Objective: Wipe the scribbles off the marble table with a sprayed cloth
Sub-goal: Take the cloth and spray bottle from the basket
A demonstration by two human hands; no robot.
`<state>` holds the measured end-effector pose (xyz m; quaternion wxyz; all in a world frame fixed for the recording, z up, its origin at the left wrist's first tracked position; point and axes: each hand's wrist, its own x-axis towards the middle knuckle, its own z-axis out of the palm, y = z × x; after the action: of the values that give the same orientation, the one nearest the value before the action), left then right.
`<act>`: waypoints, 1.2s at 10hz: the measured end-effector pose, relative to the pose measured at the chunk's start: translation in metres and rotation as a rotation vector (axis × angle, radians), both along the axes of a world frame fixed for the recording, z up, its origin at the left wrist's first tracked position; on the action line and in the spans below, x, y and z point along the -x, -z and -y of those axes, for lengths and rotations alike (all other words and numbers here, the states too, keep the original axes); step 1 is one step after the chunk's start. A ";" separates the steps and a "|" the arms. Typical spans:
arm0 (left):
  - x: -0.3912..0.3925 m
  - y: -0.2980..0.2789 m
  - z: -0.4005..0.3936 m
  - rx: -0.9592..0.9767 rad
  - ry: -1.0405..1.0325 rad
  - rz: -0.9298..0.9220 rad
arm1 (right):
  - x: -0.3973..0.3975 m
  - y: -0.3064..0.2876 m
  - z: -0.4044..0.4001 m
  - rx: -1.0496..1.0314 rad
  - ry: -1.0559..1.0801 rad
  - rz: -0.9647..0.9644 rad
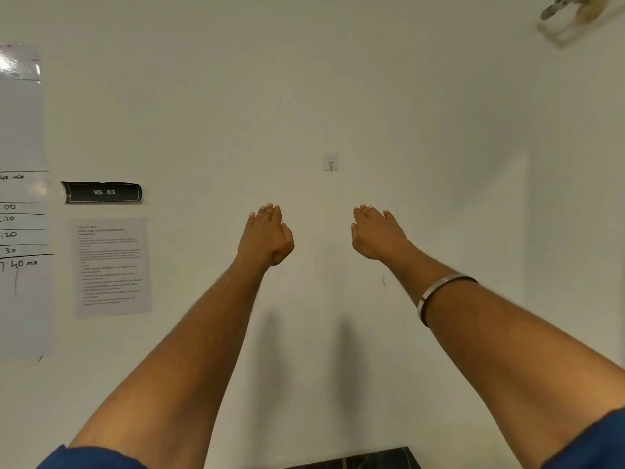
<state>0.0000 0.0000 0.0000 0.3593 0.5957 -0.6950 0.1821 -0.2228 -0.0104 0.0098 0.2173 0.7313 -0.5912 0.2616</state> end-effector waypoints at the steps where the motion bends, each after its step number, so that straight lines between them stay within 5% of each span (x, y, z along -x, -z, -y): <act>1: 0.004 0.000 0.000 -0.015 0.023 0.007 | 0.006 0.000 -0.005 -0.009 0.029 0.003; 7: 0.110 0.008 0.022 -0.059 0.216 0.060 | 0.104 0.011 -0.023 -0.042 0.210 -0.018; 12: 0.315 0.018 0.045 -0.081 0.398 0.090 | 0.300 0.021 -0.028 -0.061 0.377 -0.014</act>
<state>-0.3151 -0.0446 -0.0179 0.3325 0.4519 -0.8210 0.1061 -0.5225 0.0181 -0.0114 0.2444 0.6155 -0.7239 0.1932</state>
